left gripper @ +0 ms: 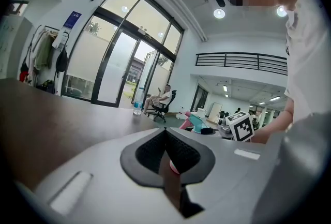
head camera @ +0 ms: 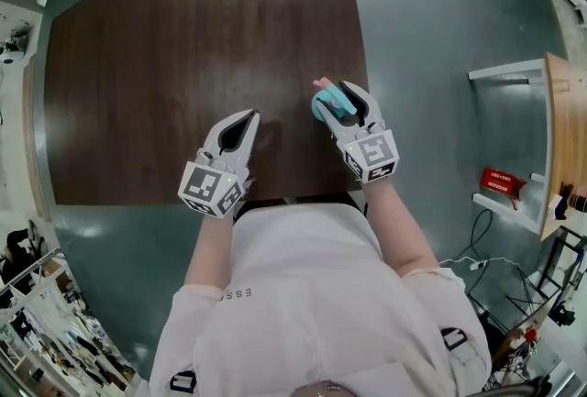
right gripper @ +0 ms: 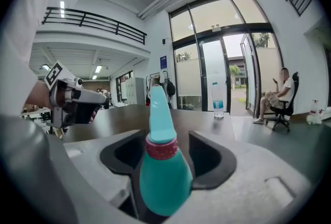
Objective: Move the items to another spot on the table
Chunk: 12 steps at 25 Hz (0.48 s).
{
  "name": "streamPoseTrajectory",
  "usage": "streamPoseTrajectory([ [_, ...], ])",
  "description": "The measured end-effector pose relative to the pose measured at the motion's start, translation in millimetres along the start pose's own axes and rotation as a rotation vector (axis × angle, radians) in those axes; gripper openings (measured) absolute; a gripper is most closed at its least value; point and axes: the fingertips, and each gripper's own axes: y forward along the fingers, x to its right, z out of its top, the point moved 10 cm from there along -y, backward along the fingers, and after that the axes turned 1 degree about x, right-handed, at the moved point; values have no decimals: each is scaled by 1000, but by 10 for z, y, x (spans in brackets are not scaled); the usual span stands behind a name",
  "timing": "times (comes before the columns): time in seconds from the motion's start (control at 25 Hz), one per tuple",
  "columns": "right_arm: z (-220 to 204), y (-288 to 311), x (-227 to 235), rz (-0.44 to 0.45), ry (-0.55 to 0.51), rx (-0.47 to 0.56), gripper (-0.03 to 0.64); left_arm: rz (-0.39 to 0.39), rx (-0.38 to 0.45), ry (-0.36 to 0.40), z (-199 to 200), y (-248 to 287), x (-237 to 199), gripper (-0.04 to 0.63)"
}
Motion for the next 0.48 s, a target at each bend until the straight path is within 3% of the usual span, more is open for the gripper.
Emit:
streamPoseTrajectory([
  [0.08,50,-22,-17,-64,-4,-3,322,-14,1,8,21,-29,7,17],
  [0.12,89,-58,-29,-100,-2,9,327,-23,1,16,40,-43,17,17],
  [0.36,211,-415,-261,-215,51,35,316,-102,27,45,222,-214,38,17],
  [0.48,224,-631,-455,-318,57,18,253,-145,30,68,291,-369,11,17],
])
